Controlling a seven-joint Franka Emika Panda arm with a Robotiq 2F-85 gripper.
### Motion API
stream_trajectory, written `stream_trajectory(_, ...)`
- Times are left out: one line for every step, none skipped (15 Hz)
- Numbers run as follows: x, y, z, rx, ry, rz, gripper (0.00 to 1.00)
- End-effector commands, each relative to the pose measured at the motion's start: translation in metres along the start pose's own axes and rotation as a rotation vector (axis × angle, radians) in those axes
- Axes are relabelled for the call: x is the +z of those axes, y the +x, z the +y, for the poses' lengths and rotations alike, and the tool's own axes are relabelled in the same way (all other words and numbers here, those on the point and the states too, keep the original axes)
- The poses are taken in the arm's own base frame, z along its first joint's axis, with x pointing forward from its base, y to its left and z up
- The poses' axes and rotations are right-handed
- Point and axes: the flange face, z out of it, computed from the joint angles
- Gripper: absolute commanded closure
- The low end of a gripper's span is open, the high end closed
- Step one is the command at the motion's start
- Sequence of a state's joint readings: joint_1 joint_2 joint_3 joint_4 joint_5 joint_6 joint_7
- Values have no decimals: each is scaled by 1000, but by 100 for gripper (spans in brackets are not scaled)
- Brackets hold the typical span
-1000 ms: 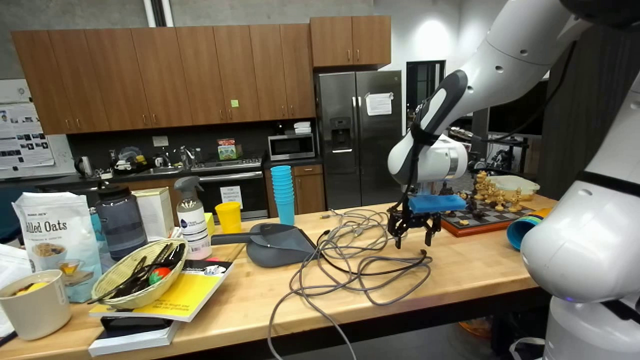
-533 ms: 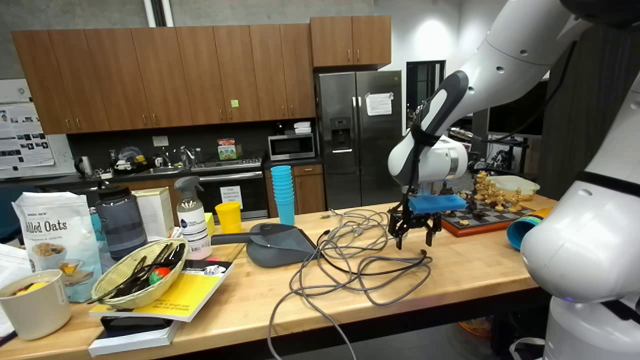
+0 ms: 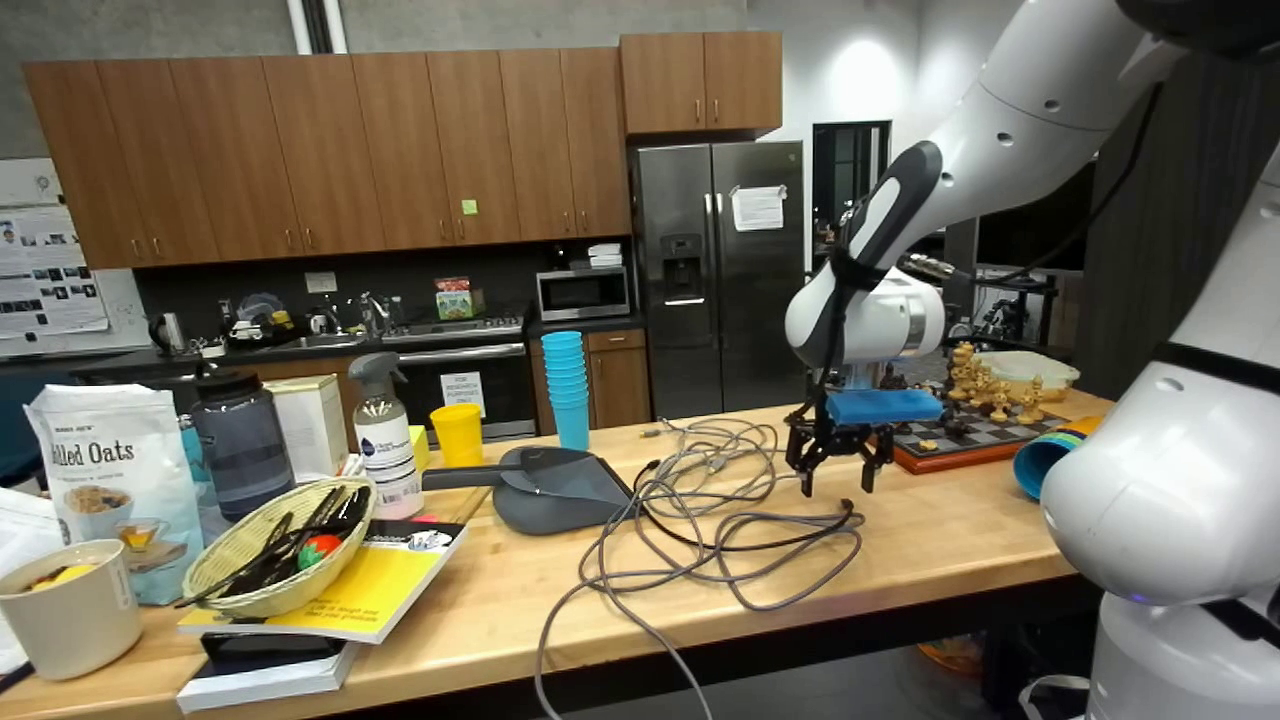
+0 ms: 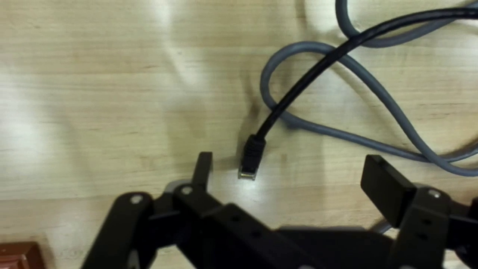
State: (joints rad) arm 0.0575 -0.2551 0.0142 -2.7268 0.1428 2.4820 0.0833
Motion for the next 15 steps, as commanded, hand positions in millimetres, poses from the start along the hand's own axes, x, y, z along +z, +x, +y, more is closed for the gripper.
stream_trajectory(2, -1, 11, 14, 15, -21, 0)
stream_trajectory(3, -1, 11, 15, 15, -25, 0)
stream_trajectory(3, -2, 11, 15, 13, -30, 0)
stream_trajectory(5, -1, 10, 13, 11, -33, 1)
stream_trajectory(5, -2, 10, 12, 10, -36, 6)
stream_trajectory(6, -3, 9, 8, 7, -42, 26)
stream_trajectory(7, -2, 8, 4, 5, -46, 27)
stream_trajectory(7, -3, 8, 3, 1, -50, 33)
stream_trajectory(8, -2, 7, 2, 0, -52, 39)
stream_trajectory(8, -3, 7, 0, -2, -53, 48)
stream_trajectory(8, -3, 6, -2, -3, -56, 55)
stream_trajectory(8, -3, 6, -3, -4, -57, 63)
stream_trajectory(8, -3, 5, -6, -5, -59, 72)
stream_trajectory(8, -3, 5, -7, -6, -60, 79)
stream_trajectory(8, -3, 4, -9, -7, -61, 88)
